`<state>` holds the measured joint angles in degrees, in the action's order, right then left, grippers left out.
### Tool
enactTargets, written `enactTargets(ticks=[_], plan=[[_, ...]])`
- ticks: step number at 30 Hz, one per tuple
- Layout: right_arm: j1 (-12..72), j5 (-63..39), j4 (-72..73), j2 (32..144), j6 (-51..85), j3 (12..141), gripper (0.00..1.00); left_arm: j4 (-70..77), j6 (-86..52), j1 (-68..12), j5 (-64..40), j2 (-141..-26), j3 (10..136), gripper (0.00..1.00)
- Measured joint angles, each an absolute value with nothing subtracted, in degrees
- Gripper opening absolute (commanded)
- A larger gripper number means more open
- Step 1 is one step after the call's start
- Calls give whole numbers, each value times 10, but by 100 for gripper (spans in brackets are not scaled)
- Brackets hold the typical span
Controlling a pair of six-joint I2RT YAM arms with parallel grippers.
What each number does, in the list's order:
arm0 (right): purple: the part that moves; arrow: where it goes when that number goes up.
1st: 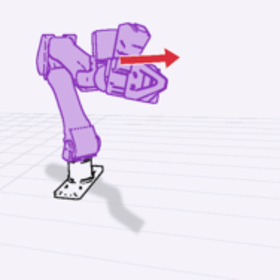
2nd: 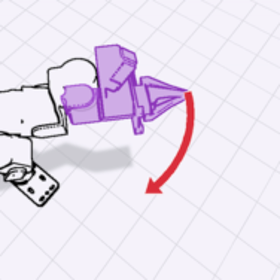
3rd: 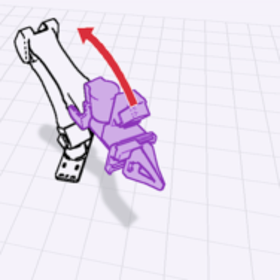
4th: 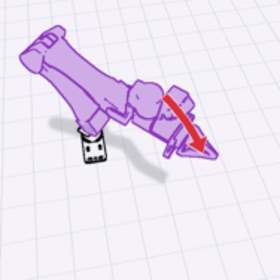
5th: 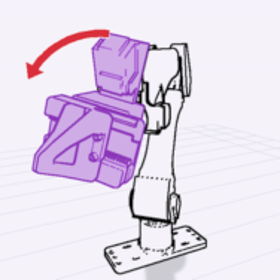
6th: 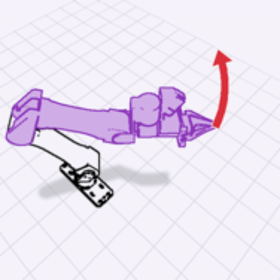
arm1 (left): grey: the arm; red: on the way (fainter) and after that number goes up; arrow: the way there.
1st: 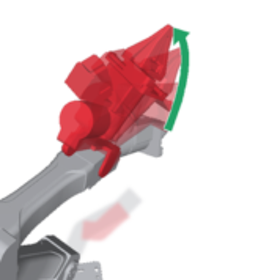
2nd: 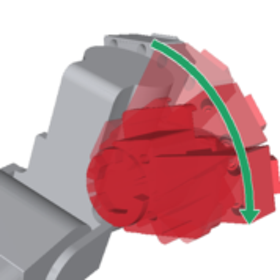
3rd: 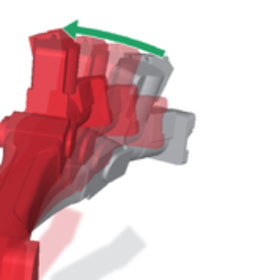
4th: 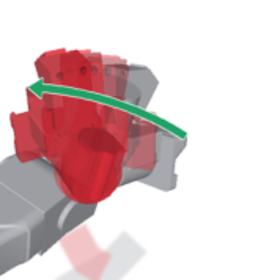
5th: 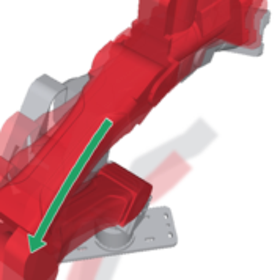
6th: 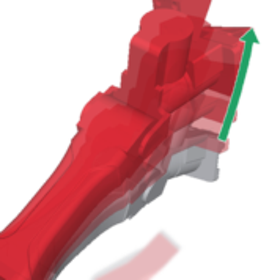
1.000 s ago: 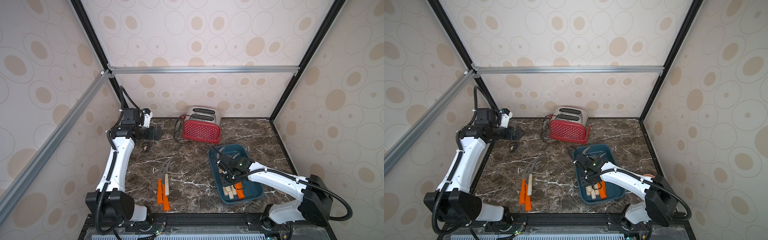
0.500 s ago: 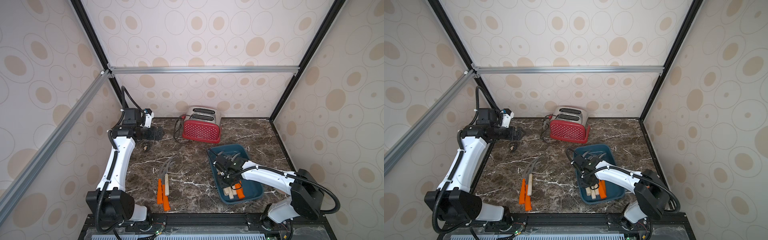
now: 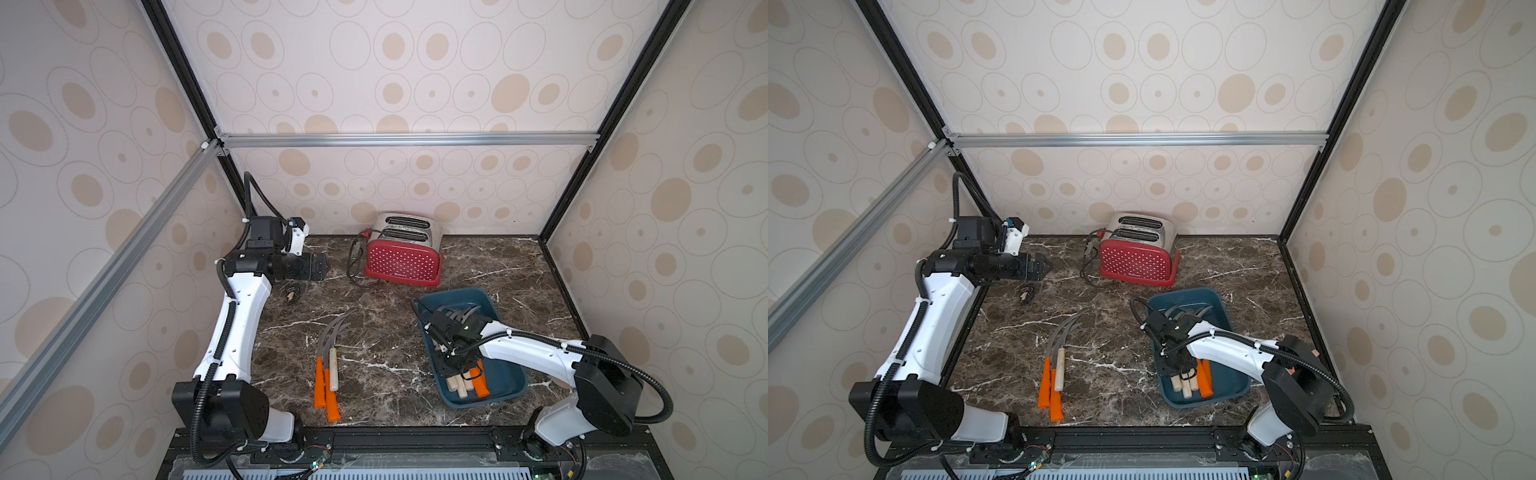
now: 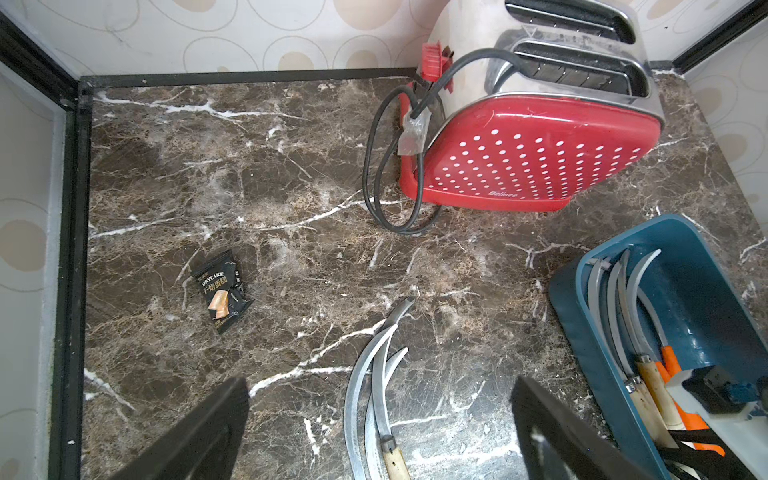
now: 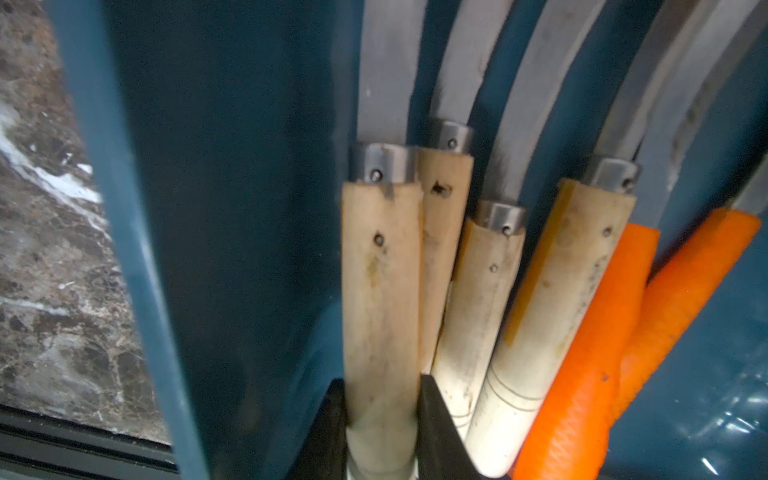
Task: Put small sickles into storage boxes
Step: Place the sickle in the storage box.
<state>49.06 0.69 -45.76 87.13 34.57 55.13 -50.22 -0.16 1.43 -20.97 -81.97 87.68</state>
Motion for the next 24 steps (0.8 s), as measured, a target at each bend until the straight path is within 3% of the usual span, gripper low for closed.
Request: enactTargets(ticks=[9, 24], plan=[[491, 6, -456, 871, 345, 551, 34, -502, -2, 11, -211, -820, 877, 99], [491, 20, -467, 867, 343, 554, 39, -502, -1, 8, -213, -820, 877, 99]])
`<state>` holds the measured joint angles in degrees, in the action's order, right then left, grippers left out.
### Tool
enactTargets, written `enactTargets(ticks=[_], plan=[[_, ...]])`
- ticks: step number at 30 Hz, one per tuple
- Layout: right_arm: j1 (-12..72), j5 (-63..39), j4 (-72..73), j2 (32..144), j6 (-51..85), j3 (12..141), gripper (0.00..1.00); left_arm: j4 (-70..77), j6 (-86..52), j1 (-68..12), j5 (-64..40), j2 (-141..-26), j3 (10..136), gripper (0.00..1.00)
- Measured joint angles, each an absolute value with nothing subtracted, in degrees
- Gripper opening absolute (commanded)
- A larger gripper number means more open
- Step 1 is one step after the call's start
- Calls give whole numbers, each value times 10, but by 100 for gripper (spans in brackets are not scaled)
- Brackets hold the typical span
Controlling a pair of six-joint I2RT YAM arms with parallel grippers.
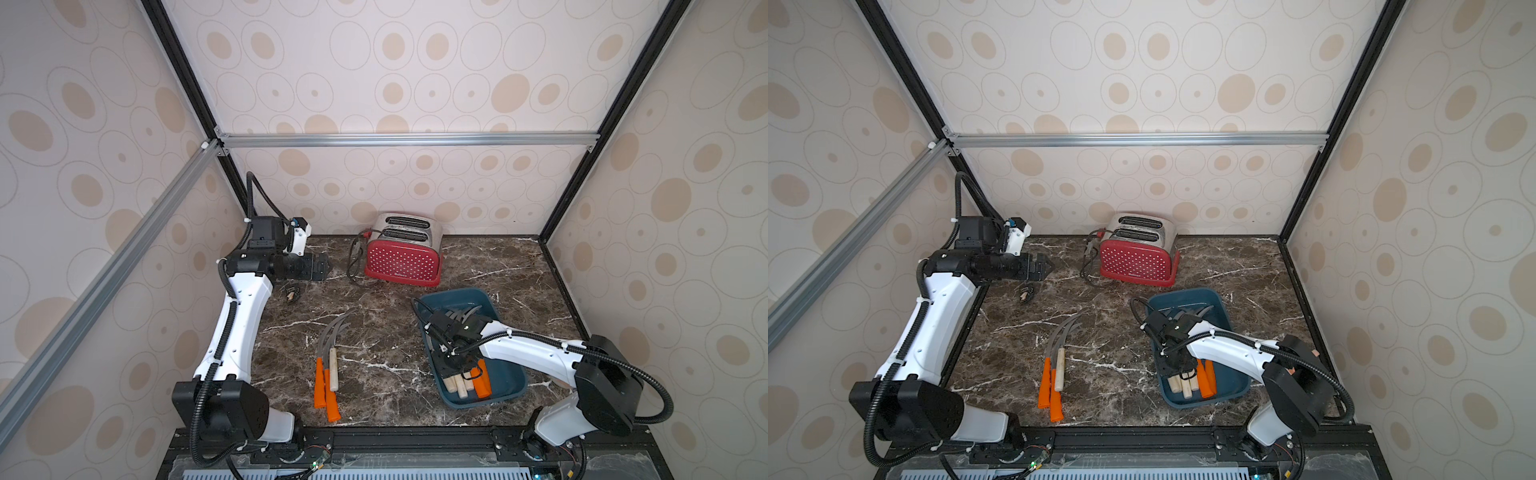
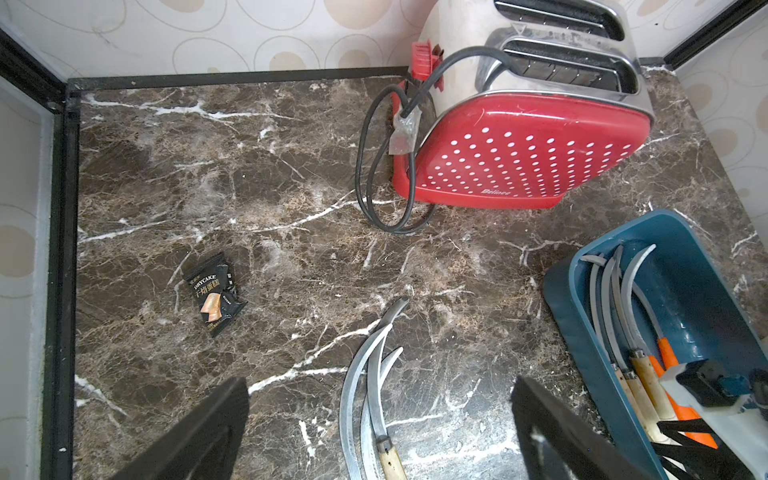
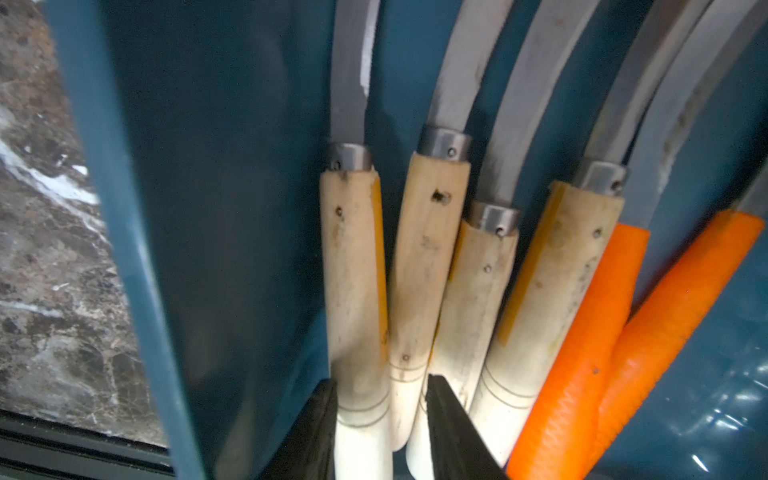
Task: Put small sickles into storage boxes
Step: Place the sickle in the storage box.
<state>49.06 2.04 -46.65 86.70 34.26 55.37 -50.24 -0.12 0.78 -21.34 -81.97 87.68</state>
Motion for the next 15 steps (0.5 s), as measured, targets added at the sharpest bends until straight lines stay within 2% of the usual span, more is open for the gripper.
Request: enactTargets(ticks=[9, 15], plan=[[490, 95, -465, 756, 327, 580, 44, -502, -2, 7, -213, -820, 877, 99], [490, 112, -383, 719, 307, 596, 46, -503, -2, 6, -200, -820, 887, 99]])
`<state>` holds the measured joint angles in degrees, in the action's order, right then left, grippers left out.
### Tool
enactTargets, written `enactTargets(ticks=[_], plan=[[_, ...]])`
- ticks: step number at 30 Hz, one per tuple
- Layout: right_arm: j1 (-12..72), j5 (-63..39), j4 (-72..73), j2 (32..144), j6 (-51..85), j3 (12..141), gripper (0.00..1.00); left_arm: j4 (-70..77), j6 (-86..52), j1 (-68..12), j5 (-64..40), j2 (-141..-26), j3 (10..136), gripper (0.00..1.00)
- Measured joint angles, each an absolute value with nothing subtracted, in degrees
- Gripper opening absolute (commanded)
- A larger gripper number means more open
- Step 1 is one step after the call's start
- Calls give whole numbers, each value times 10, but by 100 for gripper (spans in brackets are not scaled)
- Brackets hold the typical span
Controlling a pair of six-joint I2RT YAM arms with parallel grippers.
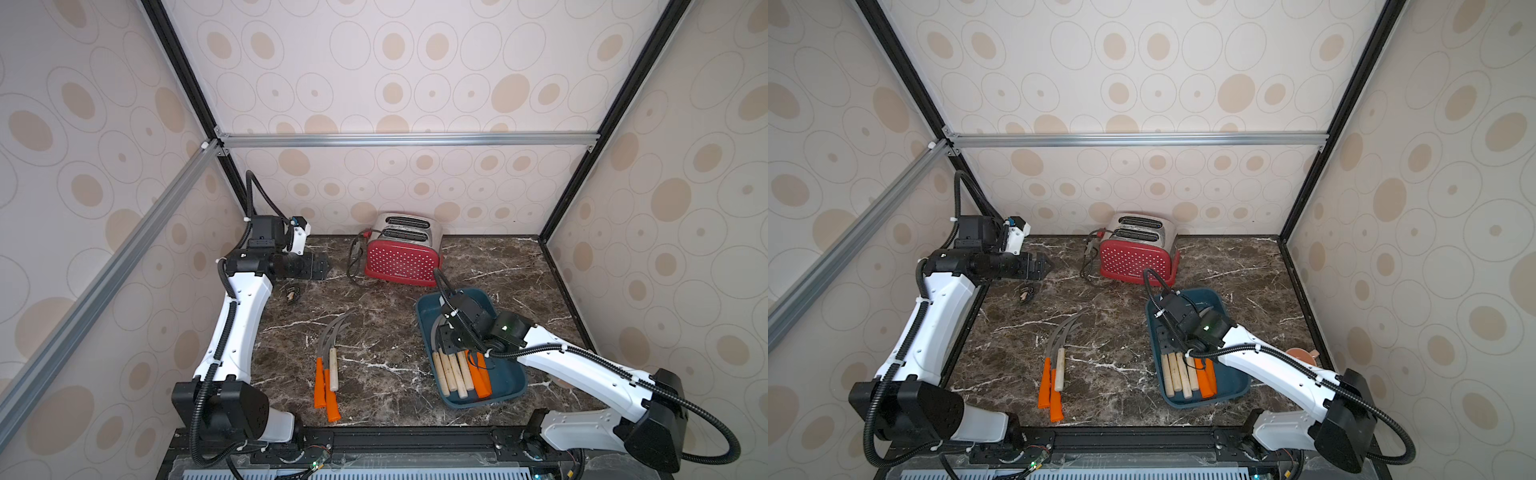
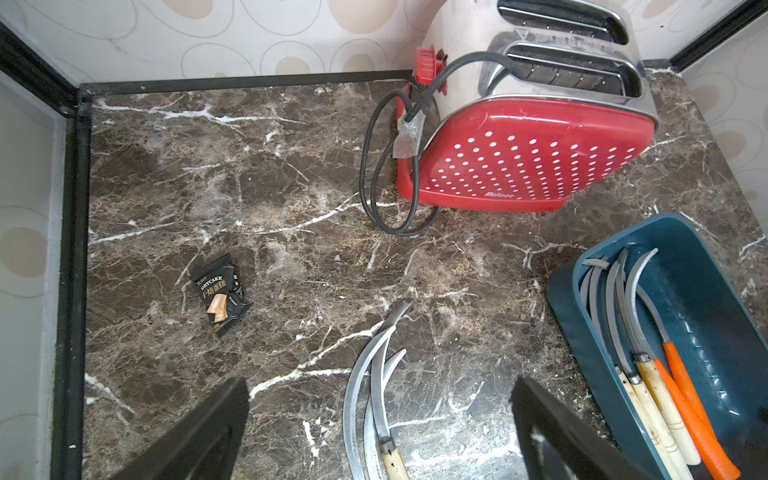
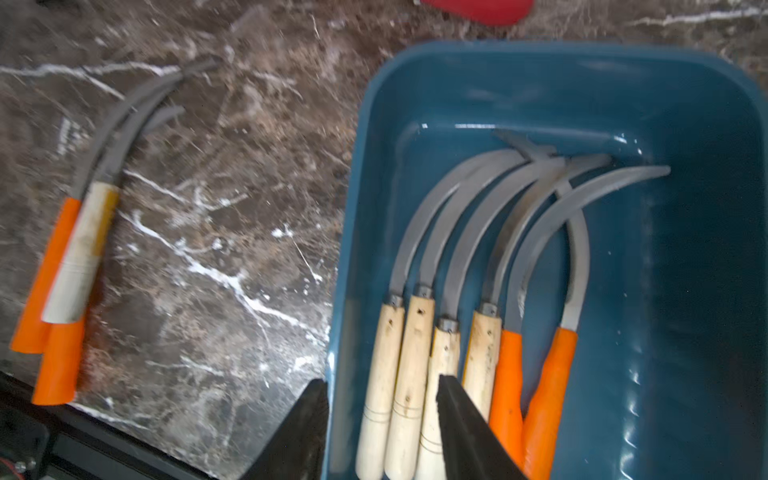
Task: Put small sickles into storage boxes
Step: Place the sickle in the storage box, then pick up the sickle at the center of the board.
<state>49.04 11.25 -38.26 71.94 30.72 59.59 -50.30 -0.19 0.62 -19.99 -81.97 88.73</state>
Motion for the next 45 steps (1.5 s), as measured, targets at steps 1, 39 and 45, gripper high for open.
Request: enactTargets(ticks=[1, 39, 45], plan=[[490, 111, -368, 720, 305, 597, 46, -504, -2, 6, -197, -820, 891, 99], [605, -132, -222, 1064, 317, 823, 68, -524, -58, 52, -86, -804, 891, 99], [616, -145, -215, 1134, 353, 876, 70, -528, -80, 53, -72, -842, 903, 99]])
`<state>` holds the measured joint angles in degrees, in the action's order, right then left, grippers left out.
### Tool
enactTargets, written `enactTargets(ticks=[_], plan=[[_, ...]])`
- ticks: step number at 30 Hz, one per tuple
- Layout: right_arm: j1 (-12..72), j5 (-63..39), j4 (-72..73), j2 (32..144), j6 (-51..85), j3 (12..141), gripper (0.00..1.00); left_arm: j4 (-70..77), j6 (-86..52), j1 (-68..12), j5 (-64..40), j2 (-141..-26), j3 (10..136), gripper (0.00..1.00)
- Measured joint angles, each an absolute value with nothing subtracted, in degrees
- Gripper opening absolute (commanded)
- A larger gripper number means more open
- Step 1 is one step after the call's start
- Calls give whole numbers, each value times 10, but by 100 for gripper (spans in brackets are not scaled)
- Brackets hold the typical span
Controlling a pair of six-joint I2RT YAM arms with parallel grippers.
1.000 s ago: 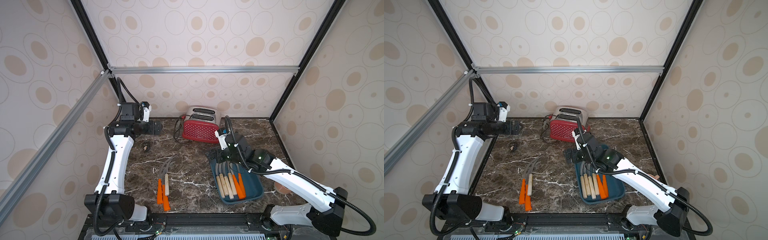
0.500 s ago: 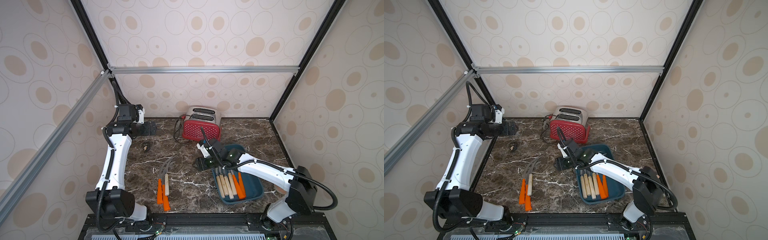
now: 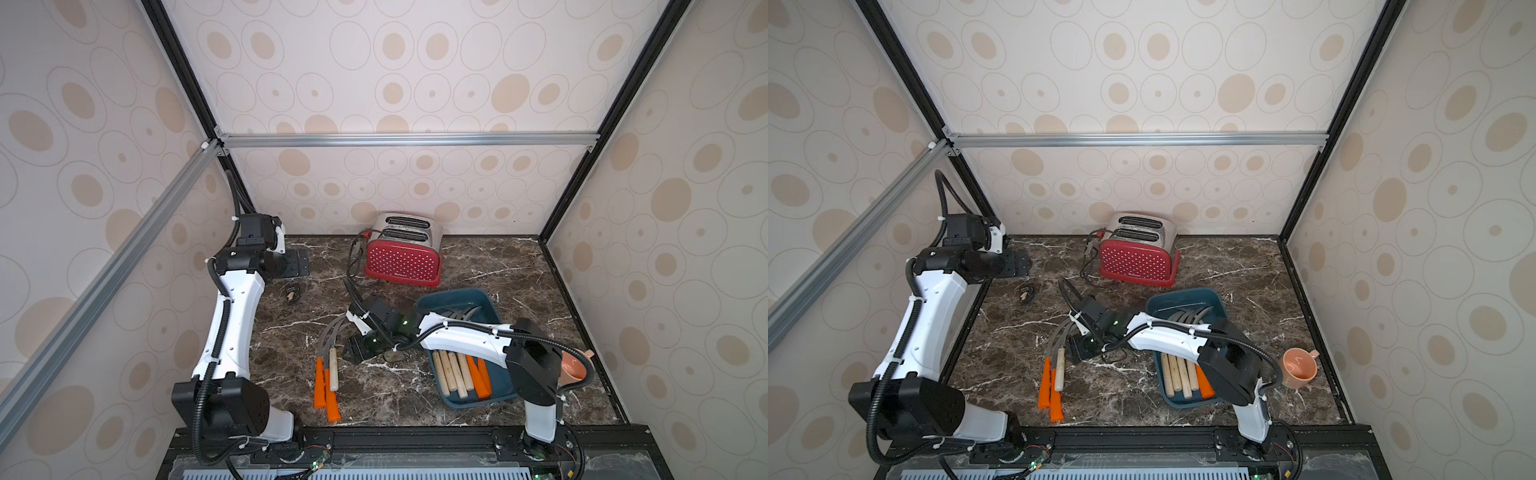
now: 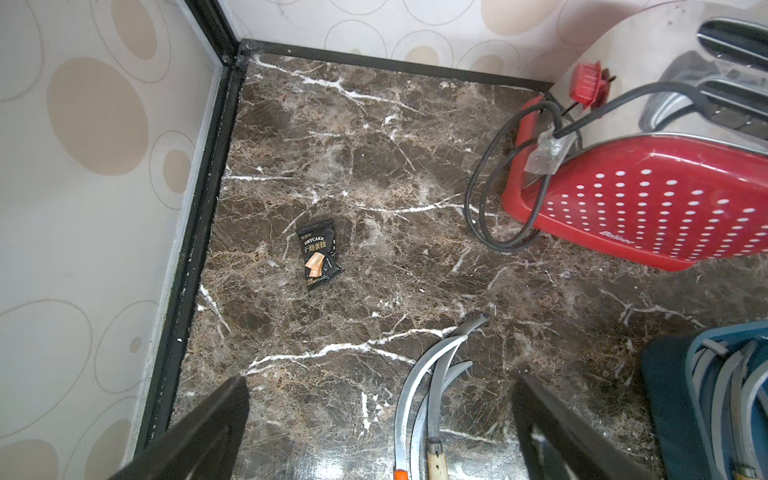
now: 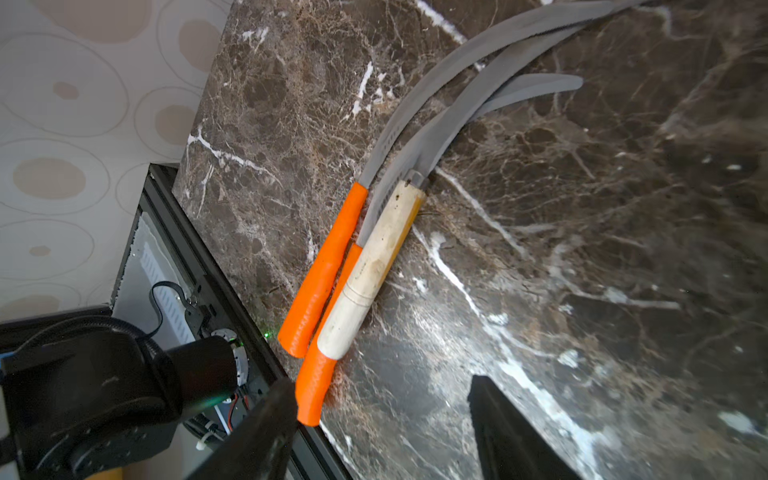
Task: Put small sickles into storage boxes
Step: Pick up the sickle at the center of the board.
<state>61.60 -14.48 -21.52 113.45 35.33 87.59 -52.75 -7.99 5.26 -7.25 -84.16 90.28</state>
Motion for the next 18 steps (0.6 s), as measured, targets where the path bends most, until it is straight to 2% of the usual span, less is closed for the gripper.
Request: enactTargets(ticks=[8, 18], plan=[[645, -127, -281, 1242, 366, 1013, 70, -529, -88, 53, -71, -871, 898, 99], [654, -87, -363, 1298, 366, 1086, 68, -528, -88, 53, -86, -870, 898, 99]])
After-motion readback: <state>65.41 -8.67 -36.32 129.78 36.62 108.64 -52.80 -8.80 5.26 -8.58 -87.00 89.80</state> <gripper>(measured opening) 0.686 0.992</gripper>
